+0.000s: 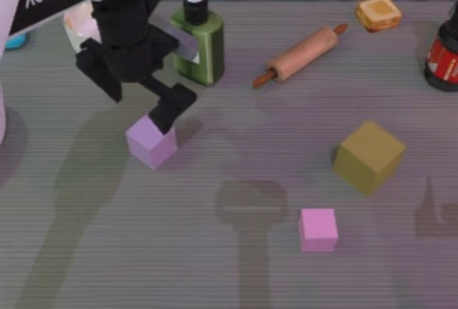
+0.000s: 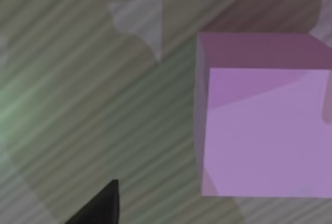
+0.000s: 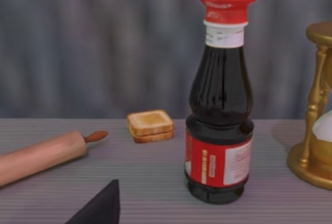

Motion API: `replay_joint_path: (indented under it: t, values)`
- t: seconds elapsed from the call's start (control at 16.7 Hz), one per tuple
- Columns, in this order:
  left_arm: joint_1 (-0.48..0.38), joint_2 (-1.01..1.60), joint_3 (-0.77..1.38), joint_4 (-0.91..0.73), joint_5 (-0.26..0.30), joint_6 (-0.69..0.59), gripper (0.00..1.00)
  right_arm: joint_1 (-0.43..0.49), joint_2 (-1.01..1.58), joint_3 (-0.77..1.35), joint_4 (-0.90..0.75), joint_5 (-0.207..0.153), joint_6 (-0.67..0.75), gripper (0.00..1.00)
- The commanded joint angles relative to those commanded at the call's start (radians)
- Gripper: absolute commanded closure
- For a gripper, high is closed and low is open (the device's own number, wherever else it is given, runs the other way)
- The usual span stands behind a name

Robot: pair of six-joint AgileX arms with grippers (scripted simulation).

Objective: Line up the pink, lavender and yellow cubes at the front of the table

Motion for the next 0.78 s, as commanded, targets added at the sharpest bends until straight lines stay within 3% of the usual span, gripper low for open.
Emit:
replay_joint_path:
  t: [0.3, 0.78]
  values:
    - [-0.003, 0.009, -0.008, 0.015, 0.0, -0.002, 0.0, 0.0, 0.0, 0.0, 0.0, 0.0, 0.0, 0.0]
    - [0.001, 0.099, -0.177, 0.278, 0.001, 0.002, 0.0, 0.0, 0.0, 0.0, 0.0, 0.0, 0.0, 0.0]
